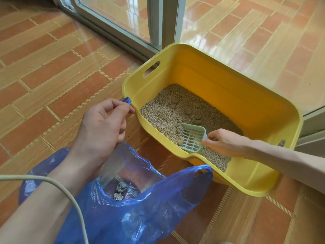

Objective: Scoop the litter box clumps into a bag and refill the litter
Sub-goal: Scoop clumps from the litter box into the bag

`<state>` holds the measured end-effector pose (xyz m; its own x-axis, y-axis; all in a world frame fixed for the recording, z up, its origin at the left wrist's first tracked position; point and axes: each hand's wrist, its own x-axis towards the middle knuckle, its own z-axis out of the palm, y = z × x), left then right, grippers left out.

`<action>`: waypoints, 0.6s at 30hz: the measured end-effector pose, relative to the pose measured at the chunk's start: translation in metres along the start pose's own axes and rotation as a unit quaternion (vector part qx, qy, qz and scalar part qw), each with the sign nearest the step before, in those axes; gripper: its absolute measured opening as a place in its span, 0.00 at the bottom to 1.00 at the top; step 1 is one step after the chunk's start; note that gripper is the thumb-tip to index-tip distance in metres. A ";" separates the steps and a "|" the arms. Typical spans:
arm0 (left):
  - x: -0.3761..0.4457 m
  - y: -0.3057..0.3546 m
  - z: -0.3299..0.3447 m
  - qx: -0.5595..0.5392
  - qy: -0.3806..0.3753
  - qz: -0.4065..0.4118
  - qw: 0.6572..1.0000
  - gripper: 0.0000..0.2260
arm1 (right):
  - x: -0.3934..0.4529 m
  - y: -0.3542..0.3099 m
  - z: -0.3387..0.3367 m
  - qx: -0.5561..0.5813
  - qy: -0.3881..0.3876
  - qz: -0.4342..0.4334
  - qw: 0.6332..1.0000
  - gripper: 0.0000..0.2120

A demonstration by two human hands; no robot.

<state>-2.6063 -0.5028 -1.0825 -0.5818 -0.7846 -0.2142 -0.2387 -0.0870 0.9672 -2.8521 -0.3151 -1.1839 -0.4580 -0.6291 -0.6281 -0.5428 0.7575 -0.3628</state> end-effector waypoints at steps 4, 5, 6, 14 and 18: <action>-0.001 0.000 0.000 0.004 -0.002 0.003 1.000 0.09 | 0.004 -0.008 0.004 0.015 0.024 -0.030 0.999 0.16; -0.001 0.000 0.000 0.005 -0.002 0.003 1.000 0.10 | 0.004 -0.010 0.004 0.025 0.028 -0.032 0.999 0.16; -0.001 0.000 -0.001 0.004 -0.001 0.003 1.000 0.10 | 0.004 -0.010 0.005 0.034 0.031 -0.031 0.998 0.16; -0.002 0.001 -0.003 0.006 0.003 0.005 1.000 0.10 | -0.004 0.000 0.003 0.135 0.043 0.012 0.990 0.17; -0.002 0.001 -0.002 0.005 0.002 0.004 1.000 0.09 | -0.012 0.001 -0.001 0.179 0.039 0.032 0.983 0.17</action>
<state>-2.6039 -0.5025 -1.0805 -0.5807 -0.7876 -0.2058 -0.2423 -0.0741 0.9674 -2.8484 -0.3068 -1.1761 -0.5435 -0.5788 -0.6079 -0.2353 0.8002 -0.5516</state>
